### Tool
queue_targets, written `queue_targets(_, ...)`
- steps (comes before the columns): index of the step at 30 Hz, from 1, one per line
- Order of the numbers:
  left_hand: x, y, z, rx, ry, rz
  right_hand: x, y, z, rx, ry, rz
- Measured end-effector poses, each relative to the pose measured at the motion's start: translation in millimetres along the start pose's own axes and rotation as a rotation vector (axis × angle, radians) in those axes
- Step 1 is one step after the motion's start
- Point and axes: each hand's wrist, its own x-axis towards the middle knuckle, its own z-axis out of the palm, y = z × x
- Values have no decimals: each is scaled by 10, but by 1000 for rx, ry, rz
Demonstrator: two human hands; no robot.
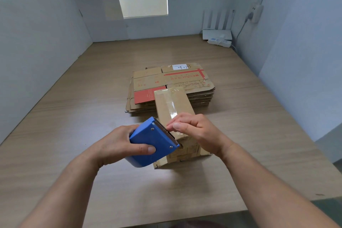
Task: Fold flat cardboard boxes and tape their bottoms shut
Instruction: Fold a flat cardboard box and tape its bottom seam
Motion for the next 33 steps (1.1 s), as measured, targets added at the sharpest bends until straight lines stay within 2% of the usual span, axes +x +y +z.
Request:
queue_targets(5, -2, 27, 8, 0, -3, 13, 20, 48, -14, 16, 26, 33)
queue_targets(10, -22, 58, 16, -4, -2, 23, 26, 87, -5, 78, 219, 11)
queue_targets(16, 8, 104, -14, 37, 44, -11, 47, 104, 134, 172, 426, 75)
queue_targets(22, 26, 125, -38, 91, 51, -58, 4, 93, 92, 203, 400, 59)
queue_targets(25, 1, 153, -103, 111, -1, -105, -51, 147, 95, 170, 430, 80)
queue_targets(29, -192, 30, -402, 166, -63, -237, -224, 335, -157, 125, 643, 151)
queue_targets(33, -157, -79, -518, 234, -116, -394, -271, 535, -147, 108, 667, 308)
